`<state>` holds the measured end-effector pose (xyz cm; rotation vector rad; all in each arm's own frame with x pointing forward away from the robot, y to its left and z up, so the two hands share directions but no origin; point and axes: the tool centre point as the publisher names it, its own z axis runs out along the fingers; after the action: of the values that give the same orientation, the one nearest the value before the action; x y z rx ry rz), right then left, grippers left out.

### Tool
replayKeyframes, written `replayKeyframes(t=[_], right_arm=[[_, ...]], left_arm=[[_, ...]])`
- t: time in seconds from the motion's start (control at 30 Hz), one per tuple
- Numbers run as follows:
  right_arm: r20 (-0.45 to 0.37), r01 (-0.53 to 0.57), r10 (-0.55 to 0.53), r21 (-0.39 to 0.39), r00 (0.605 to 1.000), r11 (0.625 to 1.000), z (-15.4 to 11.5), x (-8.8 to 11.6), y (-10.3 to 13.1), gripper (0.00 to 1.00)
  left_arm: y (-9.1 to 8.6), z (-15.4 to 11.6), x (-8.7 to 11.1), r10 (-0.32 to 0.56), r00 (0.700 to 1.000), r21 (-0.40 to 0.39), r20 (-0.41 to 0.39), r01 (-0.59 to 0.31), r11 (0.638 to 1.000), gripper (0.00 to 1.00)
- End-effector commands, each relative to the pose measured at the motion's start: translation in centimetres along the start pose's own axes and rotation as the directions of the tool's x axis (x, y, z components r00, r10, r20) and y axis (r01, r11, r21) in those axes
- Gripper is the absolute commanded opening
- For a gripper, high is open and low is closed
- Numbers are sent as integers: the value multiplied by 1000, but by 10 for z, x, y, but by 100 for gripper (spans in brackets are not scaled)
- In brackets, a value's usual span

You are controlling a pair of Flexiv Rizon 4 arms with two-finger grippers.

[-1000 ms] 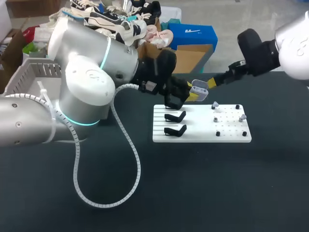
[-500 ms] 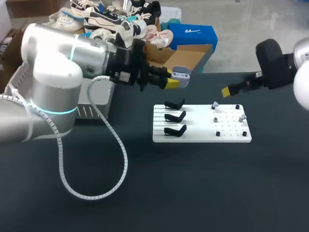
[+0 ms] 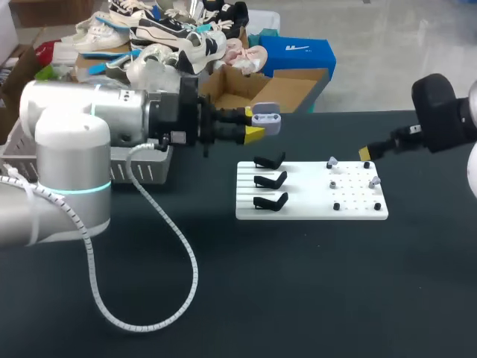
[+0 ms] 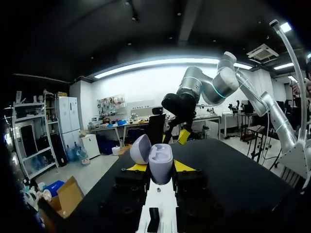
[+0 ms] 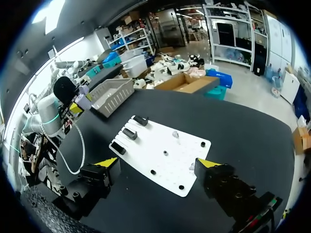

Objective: Pick up each earbud case from the left stands, insert the matching earbuds, close the lid, and place the case in the box.

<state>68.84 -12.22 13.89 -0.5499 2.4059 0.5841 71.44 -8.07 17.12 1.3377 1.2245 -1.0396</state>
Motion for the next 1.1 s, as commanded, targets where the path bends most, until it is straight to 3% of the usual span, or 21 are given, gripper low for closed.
replayKeyframes(t=[0.03,0.43,0.83,1.1], right_arm=[[-3,-1,1,25,1000,1000,-3,2,4,100],[7,0,0,32,1000,1000,-7,6,5,100],[-194,36,-4,166,981,985,-10,19,-23,100],[-237,54,-6,199,971,979,-2,40,-44,100]], left_arm=[[2,15,6,14,999,-26,33,-13,1000,0],[-1,22,8,40,999,-33,4,-40,999,0],[-1,22,8,40,999,-33,4,-40,999,0],[-1,22,8,40,999,-33,4,-40,999,0]])
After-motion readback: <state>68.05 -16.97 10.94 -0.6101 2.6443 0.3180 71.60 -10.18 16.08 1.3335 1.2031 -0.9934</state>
